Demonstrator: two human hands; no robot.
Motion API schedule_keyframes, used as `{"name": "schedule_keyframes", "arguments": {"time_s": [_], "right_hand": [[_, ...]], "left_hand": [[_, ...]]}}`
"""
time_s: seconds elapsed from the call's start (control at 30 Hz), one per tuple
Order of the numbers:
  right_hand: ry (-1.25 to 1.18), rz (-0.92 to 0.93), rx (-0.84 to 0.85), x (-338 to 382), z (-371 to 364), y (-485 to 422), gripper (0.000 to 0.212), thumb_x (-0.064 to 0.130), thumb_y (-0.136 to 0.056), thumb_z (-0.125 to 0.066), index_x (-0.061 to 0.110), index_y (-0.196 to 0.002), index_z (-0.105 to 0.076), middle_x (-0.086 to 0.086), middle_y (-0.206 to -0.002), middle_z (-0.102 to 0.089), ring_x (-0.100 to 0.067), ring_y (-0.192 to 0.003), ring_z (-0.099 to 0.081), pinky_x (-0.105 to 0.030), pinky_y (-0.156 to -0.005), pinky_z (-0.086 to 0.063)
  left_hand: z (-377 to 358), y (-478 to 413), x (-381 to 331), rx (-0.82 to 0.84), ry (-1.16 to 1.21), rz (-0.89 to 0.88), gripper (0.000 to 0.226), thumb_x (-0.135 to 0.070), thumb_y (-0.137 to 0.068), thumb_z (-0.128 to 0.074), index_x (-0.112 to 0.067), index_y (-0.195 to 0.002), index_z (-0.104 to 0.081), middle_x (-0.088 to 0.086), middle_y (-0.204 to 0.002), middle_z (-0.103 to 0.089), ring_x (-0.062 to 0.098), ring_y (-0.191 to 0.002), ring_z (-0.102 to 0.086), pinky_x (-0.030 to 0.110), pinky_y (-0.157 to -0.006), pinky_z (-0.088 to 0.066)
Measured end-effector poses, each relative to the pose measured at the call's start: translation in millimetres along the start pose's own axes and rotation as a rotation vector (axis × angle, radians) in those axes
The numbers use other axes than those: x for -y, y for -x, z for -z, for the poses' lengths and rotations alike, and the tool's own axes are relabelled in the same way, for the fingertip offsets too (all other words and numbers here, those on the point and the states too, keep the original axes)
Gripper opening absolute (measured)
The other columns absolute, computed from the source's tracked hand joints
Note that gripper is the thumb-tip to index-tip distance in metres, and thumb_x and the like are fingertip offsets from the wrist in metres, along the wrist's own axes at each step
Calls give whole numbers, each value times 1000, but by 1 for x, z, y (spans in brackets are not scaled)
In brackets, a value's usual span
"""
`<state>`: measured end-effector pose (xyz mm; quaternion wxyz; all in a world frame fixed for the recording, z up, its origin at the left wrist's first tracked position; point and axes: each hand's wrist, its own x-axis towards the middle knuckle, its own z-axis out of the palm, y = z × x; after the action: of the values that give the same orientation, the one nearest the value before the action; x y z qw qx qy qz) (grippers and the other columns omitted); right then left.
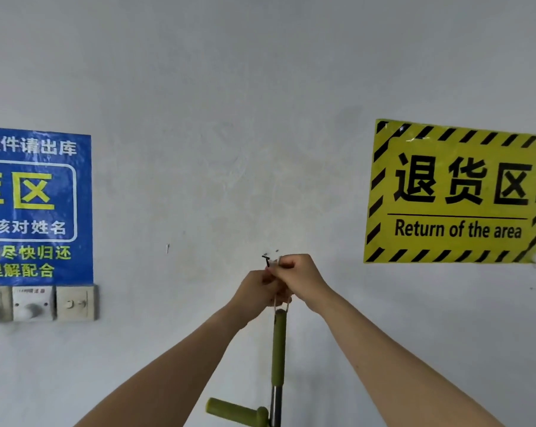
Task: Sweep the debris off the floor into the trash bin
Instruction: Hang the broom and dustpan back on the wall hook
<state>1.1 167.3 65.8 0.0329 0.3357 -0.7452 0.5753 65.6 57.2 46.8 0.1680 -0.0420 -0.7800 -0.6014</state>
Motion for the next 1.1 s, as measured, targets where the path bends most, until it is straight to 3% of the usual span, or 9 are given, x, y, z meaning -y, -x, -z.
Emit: {"name": "schedule_keyframes", "arguments": {"time_s": [0.13,0.23,0.4,0.5,0.6,0.7,0.8,0.93,1.1], "right_hand": [[-138,-84,2,-26,19,-37,41,34,-82,-72,-5,-71,-68,4,-51,-50,-13,-41,-34,-21,-42,-32],[-311,-108,-48,-43,31,-64,19,21,-83,-71,7,-76,-61,-3,-62,-53,-11,-40,-38,-22,-41,-35],[-198,-44,-64,-64,33,-101,11,-1,-88,-59,9,-85,-56,-7,-75,-61,-17,-50,-61,-28,-57,-56],[-86,26,-143,-80,33,-117,17,0,-90,-57,14,-82,-55,-8,-81,-62,-18,-53,-63,-23,-55,-54],[-71,105,-235,-92,23,-127,21,0,-88,-58,16,-79,-50,-7,-81,-60,-20,-57,-61,-21,-51,-50],[23,227,-325,-99,13,-130,26,0,-86,-59,18,-73,-46,-3,-74,-58,-25,-65,-60,-32,-59,-53],[81,295,-343,-103,7,-130,26,-3,-84,-59,16,-71,-47,0,-76,-55,-22,-69,-57,-32,-61,-52],[135,290,-361,-108,3,-130,18,-3,-83,-60,10,-73,-51,-2,-77,-56,-18,-69,-55,-29,-62,-49],[132,247,-347,-112,-8,-126,25,1,-87,-60,15,-71,-48,-1,-75,-55,-19,-67,-56,-33,-62,-51]], "left_hand": [[13,-42,21,-154,34,33,25,-18,-96,-56,-3,-80,-68,7,-61,-64,19,-55,-66,33,-66,-62],[18,-72,26,-271,71,39,25,-20,-94,-60,-2,-79,-69,9,-63,-60,21,-51,-62,32,-59,-60],[21,-114,33,-490,6,22,14,-10,-89,-63,1,-81,-68,9,-59,-58,21,-45,-59,28,-51,-56],[16,-133,47,-535,-112,-21,16,-13,-91,-60,-7,-78,-67,6,-61,-63,13,-47,-64,23,-48,-55],[15,-147,59,-597,-208,-45,22,-22,-93,-57,-13,-74,-66,2,-60,-67,10,-50,-63,32,-57,-59],[18,-151,67,-611,-330,-91,27,-32,-91,-56,-19,-69,-63,-1,-63,-68,16,-57,-63,34,-62,-56],[20,-149,72,-605,-408,-114,28,-36,-90,-55,-19,-68,-60,0,-64,-65,17,-56,-57,29,-55,-50],[23,-147,76,-559,-620,-150,31,-35,-93,-48,-15,-69,-51,-3,-57,-51,13,-51,-40,25,-49,-36],[26,-143,78,-511,-809,-182,32,-34,-96,-46,-14,-71,-50,-4,-60,-52,16,-56,-47,27,-52,-37]]}}
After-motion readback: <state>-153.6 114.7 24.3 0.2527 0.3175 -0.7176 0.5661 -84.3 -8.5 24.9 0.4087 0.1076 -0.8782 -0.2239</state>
